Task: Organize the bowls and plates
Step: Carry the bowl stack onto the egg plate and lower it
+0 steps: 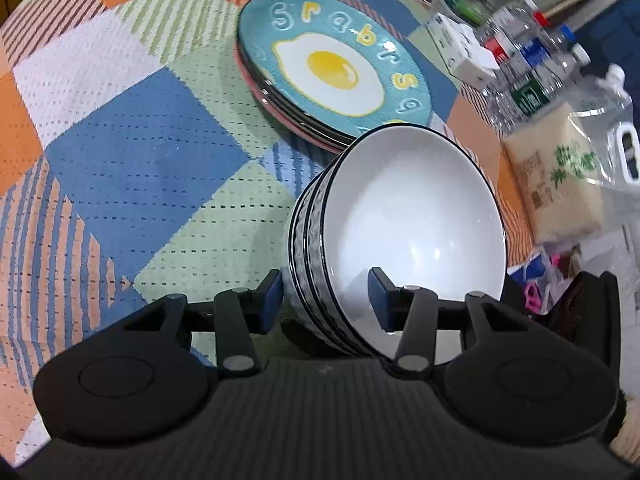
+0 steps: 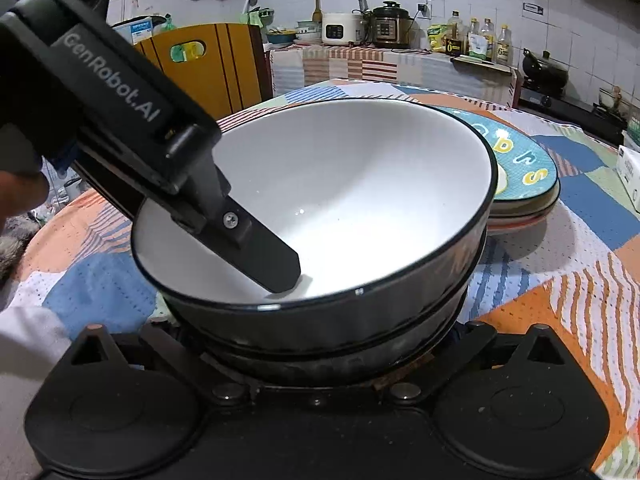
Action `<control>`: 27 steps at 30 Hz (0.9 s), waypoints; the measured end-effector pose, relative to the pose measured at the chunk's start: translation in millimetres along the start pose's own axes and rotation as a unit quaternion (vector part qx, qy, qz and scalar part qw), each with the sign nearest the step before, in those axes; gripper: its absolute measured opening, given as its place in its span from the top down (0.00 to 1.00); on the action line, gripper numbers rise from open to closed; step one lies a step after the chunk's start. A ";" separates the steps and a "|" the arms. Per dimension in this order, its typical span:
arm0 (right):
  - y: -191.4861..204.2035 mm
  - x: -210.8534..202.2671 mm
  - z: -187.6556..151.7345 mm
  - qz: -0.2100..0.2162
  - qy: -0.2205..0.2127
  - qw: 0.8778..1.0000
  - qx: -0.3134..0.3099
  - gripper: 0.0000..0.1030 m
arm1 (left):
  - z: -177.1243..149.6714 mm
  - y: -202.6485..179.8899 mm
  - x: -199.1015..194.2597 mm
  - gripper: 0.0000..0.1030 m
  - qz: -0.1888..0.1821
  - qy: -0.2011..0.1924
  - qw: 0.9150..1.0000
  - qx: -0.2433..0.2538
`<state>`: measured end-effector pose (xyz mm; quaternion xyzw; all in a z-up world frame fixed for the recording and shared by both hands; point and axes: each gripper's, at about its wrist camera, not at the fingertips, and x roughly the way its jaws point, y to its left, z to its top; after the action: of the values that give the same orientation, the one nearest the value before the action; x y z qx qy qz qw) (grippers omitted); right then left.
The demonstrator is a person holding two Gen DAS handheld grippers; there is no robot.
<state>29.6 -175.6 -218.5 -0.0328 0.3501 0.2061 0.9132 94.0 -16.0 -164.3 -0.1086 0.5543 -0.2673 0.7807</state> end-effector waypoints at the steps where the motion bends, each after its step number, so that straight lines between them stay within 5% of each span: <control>1: 0.8 -3.5 -1.8 -0.001 -0.003 1.000 0.003 0.00 | -1.9 -2.6 -2.0 0.57 0.001 -0.002 1.000 0.004; 11: 4.3 -38.5 7.1 -0.012 -0.041 0.999 -0.005 0.00 | 2.8 -30.5 -34.0 0.57 -0.002 -0.015 1.000 0.016; 27: -30.8 -41.2 87.2 -0.018 -0.094 0.995 -0.041 0.00 | 85.8 -55.8 -71.7 0.57 -0.002 -0.069 0.997 0.041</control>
<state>68.8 -200.4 -128.5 -0.0573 0.2532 0.2059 0.9435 139.3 -34.8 -49.3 -0.0956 0.4875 -0.2837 0.8202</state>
